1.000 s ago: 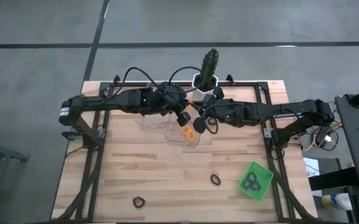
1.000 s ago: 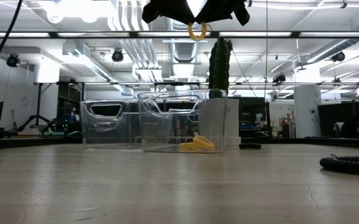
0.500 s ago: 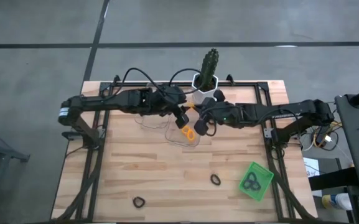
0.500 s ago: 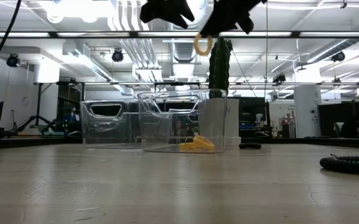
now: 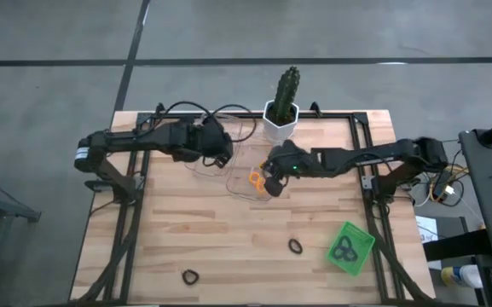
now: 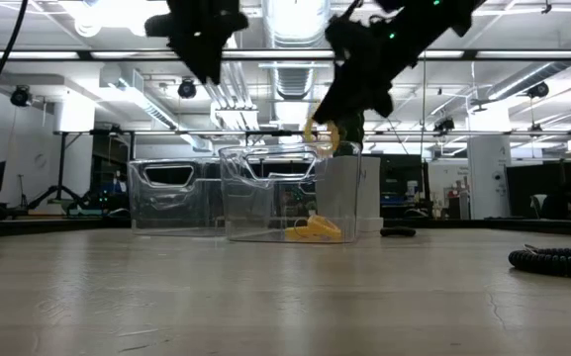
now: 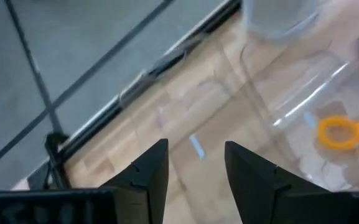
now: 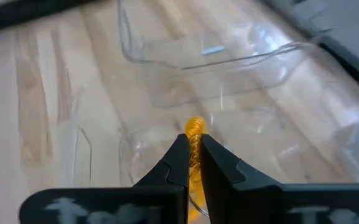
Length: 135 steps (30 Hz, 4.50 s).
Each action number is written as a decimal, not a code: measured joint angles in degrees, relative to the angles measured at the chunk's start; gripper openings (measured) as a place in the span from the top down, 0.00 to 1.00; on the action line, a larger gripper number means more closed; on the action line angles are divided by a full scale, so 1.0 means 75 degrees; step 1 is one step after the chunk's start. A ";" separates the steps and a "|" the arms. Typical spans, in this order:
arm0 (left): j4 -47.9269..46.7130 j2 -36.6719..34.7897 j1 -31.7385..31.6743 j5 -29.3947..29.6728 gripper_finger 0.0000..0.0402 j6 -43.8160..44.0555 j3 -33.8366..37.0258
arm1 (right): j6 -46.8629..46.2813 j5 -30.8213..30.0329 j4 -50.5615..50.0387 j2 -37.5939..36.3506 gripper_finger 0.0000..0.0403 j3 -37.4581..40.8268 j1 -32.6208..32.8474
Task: Sort items
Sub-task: Put the yellow keychain into the right transparent bin, then put the top right black keychain into the left transparent bin
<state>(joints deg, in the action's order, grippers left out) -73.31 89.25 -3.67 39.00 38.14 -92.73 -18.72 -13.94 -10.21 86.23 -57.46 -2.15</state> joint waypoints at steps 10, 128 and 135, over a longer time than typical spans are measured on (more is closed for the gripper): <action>0.0635 -0.1125 0.0245 -0.0816 0.63 0.1380 0.2560 | 0.1289 0.0342 -0.1821 0.1958 0.95 -0.1840 -0.0075; 0.2576 -0.3986 0.0916 -0.1536 0.63 0.2290 0.5412 | -0.4145 0.0468 -0.2393 0.1236 0.64 0.1517 -0.2891; 0.2575 -0.3986 0.0916 -0.1536 0.63 0.2264 0.5409 | -0.4114 0.0197 -0.2827 0.1245 0.73 0.1528 -0.2785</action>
<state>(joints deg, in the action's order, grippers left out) -54.00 59.35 3.20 27.49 55.11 -52.16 -49.58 -12.47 -31.41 95.57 -46.01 -23.04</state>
